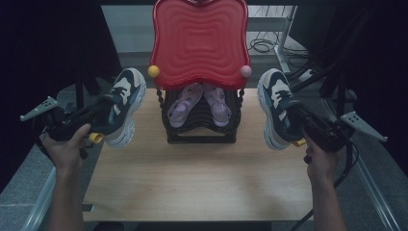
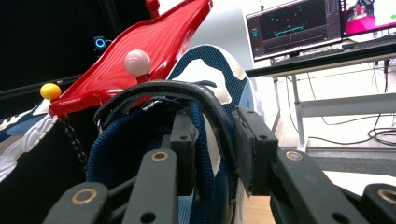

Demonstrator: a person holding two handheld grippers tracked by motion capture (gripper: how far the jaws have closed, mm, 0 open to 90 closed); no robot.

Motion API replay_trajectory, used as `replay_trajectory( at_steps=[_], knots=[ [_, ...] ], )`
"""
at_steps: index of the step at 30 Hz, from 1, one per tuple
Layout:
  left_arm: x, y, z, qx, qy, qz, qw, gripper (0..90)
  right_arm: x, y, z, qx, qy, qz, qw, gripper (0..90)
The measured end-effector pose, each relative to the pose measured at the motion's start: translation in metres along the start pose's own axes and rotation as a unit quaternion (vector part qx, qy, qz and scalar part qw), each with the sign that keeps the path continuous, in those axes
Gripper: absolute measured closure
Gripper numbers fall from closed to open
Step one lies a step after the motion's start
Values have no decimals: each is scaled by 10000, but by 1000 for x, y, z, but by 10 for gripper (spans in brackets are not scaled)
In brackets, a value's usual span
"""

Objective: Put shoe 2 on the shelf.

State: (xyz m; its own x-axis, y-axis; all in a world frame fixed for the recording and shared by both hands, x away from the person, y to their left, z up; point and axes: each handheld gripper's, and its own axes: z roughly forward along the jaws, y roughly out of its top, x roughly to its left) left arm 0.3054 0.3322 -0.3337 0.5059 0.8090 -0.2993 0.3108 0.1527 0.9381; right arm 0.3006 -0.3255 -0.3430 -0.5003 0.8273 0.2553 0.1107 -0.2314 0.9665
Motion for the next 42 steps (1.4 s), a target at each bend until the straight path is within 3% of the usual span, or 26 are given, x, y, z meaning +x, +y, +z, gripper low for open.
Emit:
replay_trajectory(
  at_steps=[4,8,25,32,42],
  knots=[
    [1,7,1,-53,-32,-19,10000,693,2,6,5,9,-4,-63,10000,707],
    [1,12,2,-64,27,-8,10000,694,2,11,10,-24,134,70,9999,707],
    [-9,37,11,-190,130,179,9996,693,1,33,22,-184,82,154,9997,707],
    [-11,47,14,-283,-21,78,9996,693,4,44,25,-238,127,146,9995,706],
    [-18,64,16,-365,-36,115,9993,693,10,60,28,-319,203,118,9992,706]
  ],
)
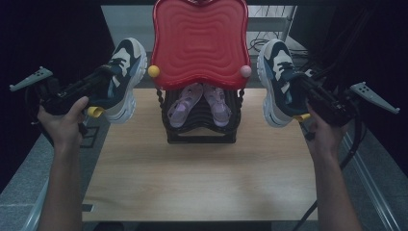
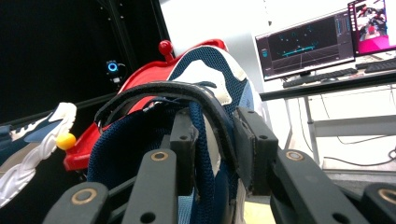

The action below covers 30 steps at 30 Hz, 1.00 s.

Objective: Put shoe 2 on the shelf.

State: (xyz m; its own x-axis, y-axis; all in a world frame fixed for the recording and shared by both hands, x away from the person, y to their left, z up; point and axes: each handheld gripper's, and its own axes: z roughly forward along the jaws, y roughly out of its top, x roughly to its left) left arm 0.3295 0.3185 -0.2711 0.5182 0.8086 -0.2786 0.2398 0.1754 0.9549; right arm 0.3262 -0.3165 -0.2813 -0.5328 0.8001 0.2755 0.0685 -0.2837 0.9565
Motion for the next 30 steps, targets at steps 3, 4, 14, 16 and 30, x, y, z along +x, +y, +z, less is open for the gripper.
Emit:
replay_trajectory(
  at_steps=[3,4,14,16,30],
  knots=[
    [-1,3,1,-56,-75,-63,9999,693,2,4,2,-12,43,7,10000,705],
    [-1,3,1,-57,-94,-76,9999,694,2,5,3,-17,61,7,10000,705],
    [-5,14,5,-87,-71,-85,9999,693,7,15,13,-42,154,55,9999,704],
    [-5,17,6,-106,-101,-99,9998,693,9,18,16,-63,169,31,9998,705],
    [-15,38,25,-179,-232,-112,9995,694,21,39,41,-31,455,166,9988,704]
  ],
)
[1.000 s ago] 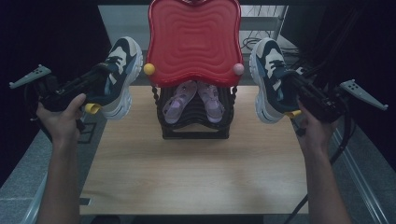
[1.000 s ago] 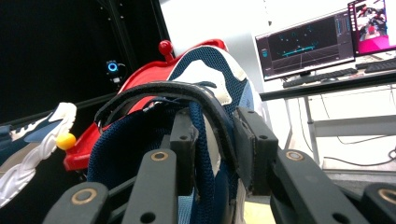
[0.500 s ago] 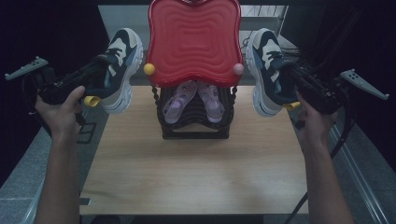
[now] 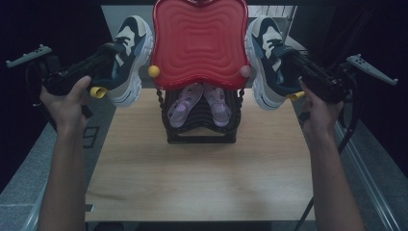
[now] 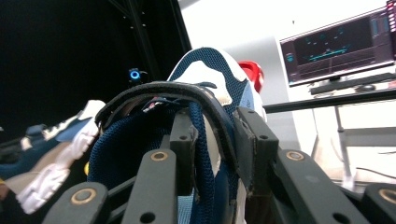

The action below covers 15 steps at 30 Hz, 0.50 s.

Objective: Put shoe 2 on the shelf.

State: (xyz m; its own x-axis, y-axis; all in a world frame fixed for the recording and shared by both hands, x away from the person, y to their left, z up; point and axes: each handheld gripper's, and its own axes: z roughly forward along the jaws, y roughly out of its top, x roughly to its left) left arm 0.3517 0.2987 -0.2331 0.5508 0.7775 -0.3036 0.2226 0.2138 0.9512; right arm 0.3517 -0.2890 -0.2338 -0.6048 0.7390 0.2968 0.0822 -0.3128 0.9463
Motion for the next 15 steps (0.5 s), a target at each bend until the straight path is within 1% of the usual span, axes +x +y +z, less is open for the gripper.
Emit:
replay_trajectory(
  at_steps=[2,6,10,15],
  knots=[
    [-2,2,4,1,-24,14,10000,693,1,3,5,21,21,14,10000,704],
    [-9,6,11,11,-64,39,10000,694,6,7,13,75,25,-106,9999,703],
    [-14,7,19,15,-118,24,9999,694,12,9,21,78,87,-113,9999,704],
    [-21,12,27,38,-144,93,9998,694,15,11,28,124,138,-76,9998,703]
  ],
)
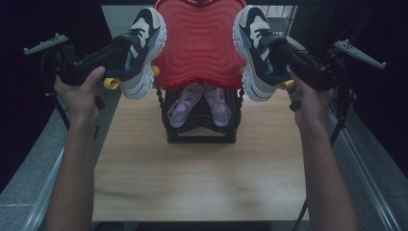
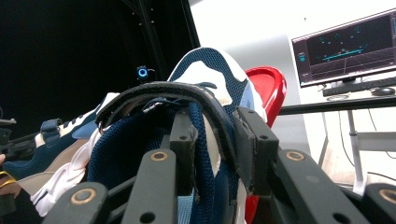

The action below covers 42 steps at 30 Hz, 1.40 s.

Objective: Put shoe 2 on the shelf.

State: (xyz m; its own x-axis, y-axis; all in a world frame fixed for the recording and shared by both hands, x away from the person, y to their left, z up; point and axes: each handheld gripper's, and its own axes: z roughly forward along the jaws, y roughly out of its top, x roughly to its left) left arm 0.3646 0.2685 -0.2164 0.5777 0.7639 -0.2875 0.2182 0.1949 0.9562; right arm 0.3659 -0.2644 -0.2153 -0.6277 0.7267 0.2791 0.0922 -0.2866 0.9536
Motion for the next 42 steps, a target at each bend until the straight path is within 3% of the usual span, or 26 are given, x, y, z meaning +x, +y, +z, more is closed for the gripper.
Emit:
replay_trajectory(
  at_steps=[10,16,25,33,42],
  knots=[
    [-12,12,15,-18,-102,19,9999,694,3,5,19,90,35,32,9999,703],
    [-19,19,25,-6,-156,53,9999,694,13,9,37,199,89,-39,9998,704],
    [-31,26,47,54,-229,38,9997,694,25,12,64,223,206,47,9995,704],
    [-32,26,67,72,-121,-52,9999,693,25,11,81,205,30,53,9998,703],
    [-30,26,79,81,-107,-127,9998,693,25,11,92,192,7,127,9997,702]
  ],
)
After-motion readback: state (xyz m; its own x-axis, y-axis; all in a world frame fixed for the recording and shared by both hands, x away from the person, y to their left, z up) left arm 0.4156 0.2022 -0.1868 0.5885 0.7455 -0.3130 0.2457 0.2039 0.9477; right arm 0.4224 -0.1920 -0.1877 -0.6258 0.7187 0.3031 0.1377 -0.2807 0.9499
